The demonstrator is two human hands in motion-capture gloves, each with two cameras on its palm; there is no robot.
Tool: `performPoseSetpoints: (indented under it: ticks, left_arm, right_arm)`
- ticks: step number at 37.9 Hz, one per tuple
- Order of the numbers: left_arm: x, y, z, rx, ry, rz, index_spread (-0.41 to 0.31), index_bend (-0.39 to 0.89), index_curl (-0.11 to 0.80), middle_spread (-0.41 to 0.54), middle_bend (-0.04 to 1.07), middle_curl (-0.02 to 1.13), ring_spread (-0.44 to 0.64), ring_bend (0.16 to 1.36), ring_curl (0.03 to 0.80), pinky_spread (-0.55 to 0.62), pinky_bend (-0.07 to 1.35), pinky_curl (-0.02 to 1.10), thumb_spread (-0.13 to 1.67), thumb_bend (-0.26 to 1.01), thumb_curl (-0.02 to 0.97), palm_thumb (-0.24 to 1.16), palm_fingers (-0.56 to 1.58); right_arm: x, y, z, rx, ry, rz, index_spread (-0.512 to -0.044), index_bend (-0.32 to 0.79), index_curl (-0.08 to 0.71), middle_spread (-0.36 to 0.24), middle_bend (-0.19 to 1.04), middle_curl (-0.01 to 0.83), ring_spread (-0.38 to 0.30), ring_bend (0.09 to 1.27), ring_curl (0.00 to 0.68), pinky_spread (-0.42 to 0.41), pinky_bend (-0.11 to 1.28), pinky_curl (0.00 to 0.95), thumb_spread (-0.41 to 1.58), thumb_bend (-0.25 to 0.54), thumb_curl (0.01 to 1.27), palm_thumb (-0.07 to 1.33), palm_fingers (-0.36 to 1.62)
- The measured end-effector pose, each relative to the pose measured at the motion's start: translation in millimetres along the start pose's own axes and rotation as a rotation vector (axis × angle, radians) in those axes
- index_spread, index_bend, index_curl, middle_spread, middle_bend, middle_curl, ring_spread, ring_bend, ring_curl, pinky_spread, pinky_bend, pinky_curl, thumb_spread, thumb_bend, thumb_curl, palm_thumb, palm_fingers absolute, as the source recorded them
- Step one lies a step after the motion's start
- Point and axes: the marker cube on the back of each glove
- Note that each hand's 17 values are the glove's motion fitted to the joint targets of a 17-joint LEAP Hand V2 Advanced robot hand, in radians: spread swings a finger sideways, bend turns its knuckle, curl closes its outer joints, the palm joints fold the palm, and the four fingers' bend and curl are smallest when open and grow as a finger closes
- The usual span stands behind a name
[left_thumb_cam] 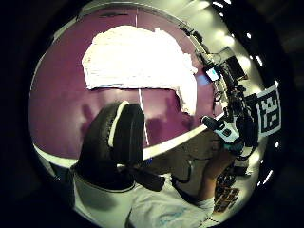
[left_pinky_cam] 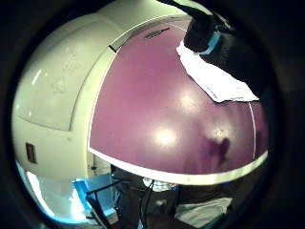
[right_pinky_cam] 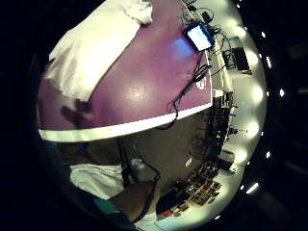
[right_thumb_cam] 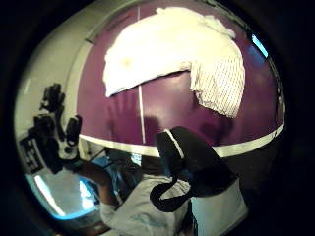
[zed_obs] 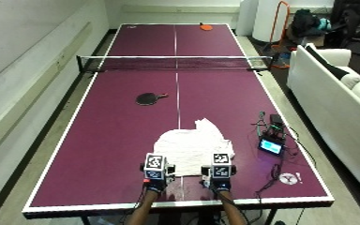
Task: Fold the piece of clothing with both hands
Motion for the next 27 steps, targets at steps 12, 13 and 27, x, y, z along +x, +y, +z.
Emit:
performPoseSetpoints:
  ticks: [12, 13, 27]
  left_arm:
    - [20.1, 23.4, -1.8, -0.321, -0.099, 0.048, 0.005, 0.03, 0.064, 0.065, 0.23, 0.34, 0.16, 0.82, 0.329, 0.31, 0.68, 0.36, 1.15, -0.01, 0.236, 0.24, 0.2]
    - [20.7, 24.3, 0.8, -0.343, -0.1, 0.053, -0.003, 0.07, 0.077, 0.047, 0.25, 0.35, 0.14, 0.82, 0.327, 0.31, 0.65, 0.36, 1.15, -0.01, 0.239, 0.25, 0.23]
    - [36.6, -13.5, 23.2, 0.166, -0.251, 0.13, -0.19, 0.4, 0.287, -0.191, 0.27, 0.37, -0.15, 0.72, 0.307, 0.12, 0.28, 0.27, 1.31, 0.05, 0.262, 0.4, 0.84]
  right_arm:
    - [11.6, 26.0, 14.3, -0.376, 0.047, 0.069, -0.291, 0.03, 0.113, 0.005, 0.2, 0.294, 0.162, 0.42, 0.243, 0.227, 0.67, 0.357, 1.09, -0.007, 0.23, 0.43, -0.07]
    - [8.8, 22.1, 17.2, -0.354, 0.009, 0.032, -0.286, 0.03, 0.11, 0.006, 0.2, 0.295, 0.161, 0.42, 0.245, 0.224, 0.68, 0.359, 1.09, -0.011, 0.23, 0.43, -0.08]
    - [31.5, 6.0, 18.6, 0.0, 0.127, 0.078, -0.362, 0.39, 0.24, -0.202, 0.28, 0.338, -0.1, 0.49, 0.268, 0.083, 0.49, 0.3, 1.22, 0.075, 0.27, 0.65, 0.59]
